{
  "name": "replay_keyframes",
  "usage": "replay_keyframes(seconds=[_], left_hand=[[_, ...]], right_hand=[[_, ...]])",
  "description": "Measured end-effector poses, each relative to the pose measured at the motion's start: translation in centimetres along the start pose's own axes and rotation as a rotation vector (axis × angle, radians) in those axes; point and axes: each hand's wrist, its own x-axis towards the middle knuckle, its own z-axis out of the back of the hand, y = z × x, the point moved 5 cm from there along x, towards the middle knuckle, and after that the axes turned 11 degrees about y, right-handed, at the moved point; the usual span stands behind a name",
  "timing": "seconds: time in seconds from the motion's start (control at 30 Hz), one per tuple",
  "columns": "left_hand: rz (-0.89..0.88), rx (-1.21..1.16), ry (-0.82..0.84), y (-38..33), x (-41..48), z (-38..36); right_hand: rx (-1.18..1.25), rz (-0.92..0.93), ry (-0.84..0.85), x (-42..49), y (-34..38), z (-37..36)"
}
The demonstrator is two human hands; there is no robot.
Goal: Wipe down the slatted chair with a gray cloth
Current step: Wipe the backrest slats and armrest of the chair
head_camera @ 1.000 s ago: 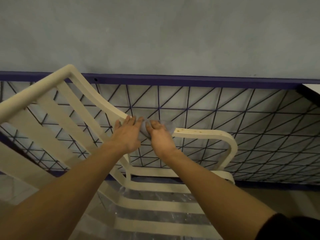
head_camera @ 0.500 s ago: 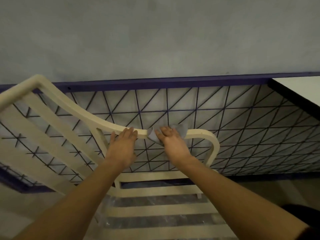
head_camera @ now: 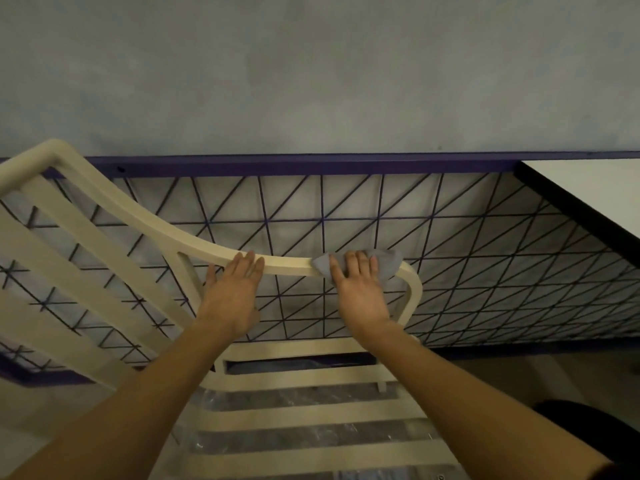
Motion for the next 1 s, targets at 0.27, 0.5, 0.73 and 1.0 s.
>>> replay_keyframes(seconds=[0.27,0.5,0.73,1.0], left_hand=[[-0.042,-0.077,-0.015,0.0,0.1,0.3],[-0.068,-0.16,-0.033,0.5,-0.1,0.6],[-0.024,-0.055,0.011,0.2,0.0,0.5],[-0.012,-0.047,0.019,0.2,-0.1,0.7]], right_hand=[[-0.042,0.011,0.035,2.5,7.2,-1.1],[-0.072,0.151,0.009,3.7,9.7,-1.2],[-0.111,0.219,-0.041,1.4,3.5,-1.0],[-0.082,0.138,-0.126,0.3,-4.1,-0.9]])
